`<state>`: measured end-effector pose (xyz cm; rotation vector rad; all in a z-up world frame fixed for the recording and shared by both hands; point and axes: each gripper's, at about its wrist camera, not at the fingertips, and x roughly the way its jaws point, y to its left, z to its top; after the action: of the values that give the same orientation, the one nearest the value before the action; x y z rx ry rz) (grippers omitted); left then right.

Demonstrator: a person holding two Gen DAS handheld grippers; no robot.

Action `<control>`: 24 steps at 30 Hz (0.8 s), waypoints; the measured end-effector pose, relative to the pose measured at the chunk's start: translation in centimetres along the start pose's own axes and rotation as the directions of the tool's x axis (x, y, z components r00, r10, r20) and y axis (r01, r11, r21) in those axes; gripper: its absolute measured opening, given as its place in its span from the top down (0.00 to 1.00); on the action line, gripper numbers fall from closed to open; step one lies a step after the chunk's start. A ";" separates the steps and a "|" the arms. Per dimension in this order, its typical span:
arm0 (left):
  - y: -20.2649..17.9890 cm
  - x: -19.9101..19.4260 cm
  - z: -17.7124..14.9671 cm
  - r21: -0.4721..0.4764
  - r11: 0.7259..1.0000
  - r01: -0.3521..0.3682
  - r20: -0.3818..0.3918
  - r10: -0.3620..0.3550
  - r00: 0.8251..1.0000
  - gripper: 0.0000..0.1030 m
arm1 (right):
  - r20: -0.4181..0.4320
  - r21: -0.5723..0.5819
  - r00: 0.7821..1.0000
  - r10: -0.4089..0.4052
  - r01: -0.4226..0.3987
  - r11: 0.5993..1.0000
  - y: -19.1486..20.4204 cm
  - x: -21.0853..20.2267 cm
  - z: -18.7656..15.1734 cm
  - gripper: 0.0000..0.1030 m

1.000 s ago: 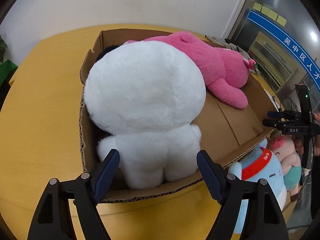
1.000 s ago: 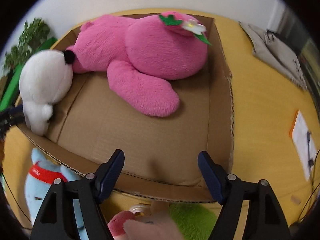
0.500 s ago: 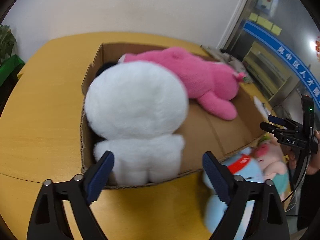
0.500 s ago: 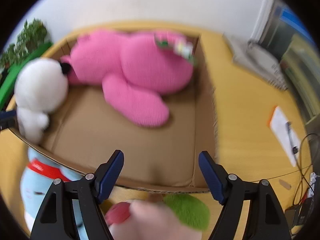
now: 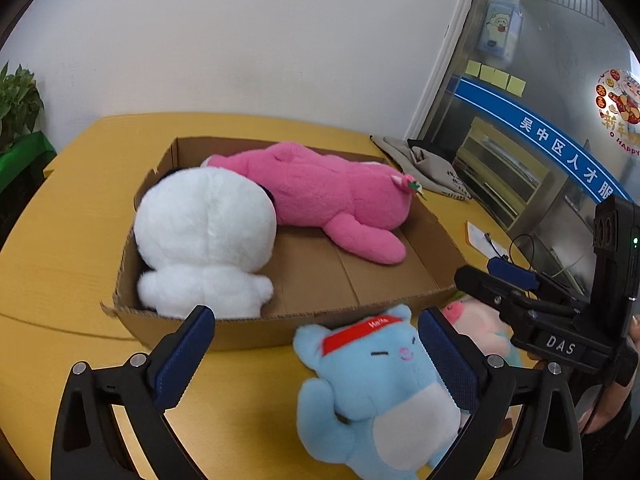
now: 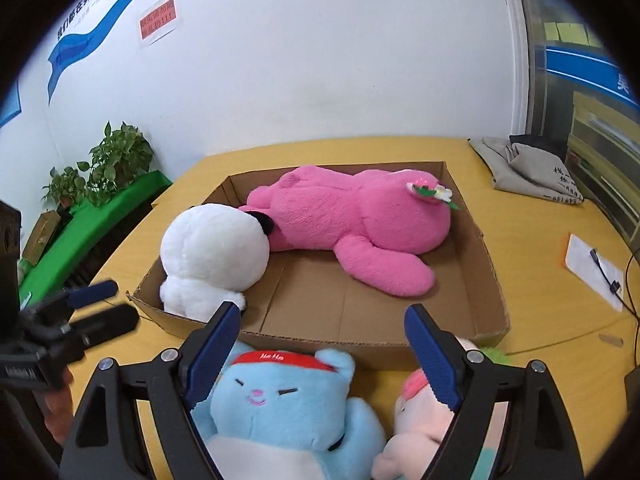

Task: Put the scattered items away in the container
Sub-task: 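Close both grippers on the light-blue bear with the red headband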

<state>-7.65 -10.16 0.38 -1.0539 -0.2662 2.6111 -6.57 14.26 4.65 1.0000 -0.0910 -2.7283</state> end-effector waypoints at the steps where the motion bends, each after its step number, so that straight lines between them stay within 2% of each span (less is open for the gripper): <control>1: -0.2 0.1 -0.3 -0.002 1.000 0.000 -0.005 0.000 1.000 0.00 | 0.003 0.002 1.000 -0.011 0.011 1.000 0.0 -0.1 -0.1 0.18; 11: -1.6 0.8 -1.6 -0.010 1.000 0.020 -0.034 -0.020 0.999 0.00 | -0.019 0.005 0.998 -0.058 0.058 0.998 -1.0 0.0 -1.3 0.18; 14: -1.9 1.1 -1.9 -0.010 1.000 0.026 -0.042 -0.026 0.999 0.00 | -0.021 -0.004 0.997 -0.071 0.071 0.997 -1.1 0.0 -1.5 0.12; 15: -2.0 1.2 -2.0 -0.011 1.000 0.026 -0.046 -0.026 0.999 0.00 | -0.014 -0.009 0.997 -0.078 0.077 0.997 -1.1 0.0 -1.5 0.03; 16: -2.1 1.3 -2.1 -0.012 1.000 0.026 -0.050 -0.027 0.998 0.00 | -0.004 -0.011 0.997 -0.082 0.082 0.997 -1.1 -0.1 -1.5 0.00; 24: -2.2 1.8 -2.9 -0.022 0.999 0.026 -0.069 -0.027 0.997 0.00 | -0.004 -0.020 0.996 -0.086 0.086 0.996 -1.0 -0.2 -1.6 0.00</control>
<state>-6.37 -7.35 -2.18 -1.1374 -0.2908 2.5480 -5.62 15.34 3.40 1.0281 -0.0204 -2.7984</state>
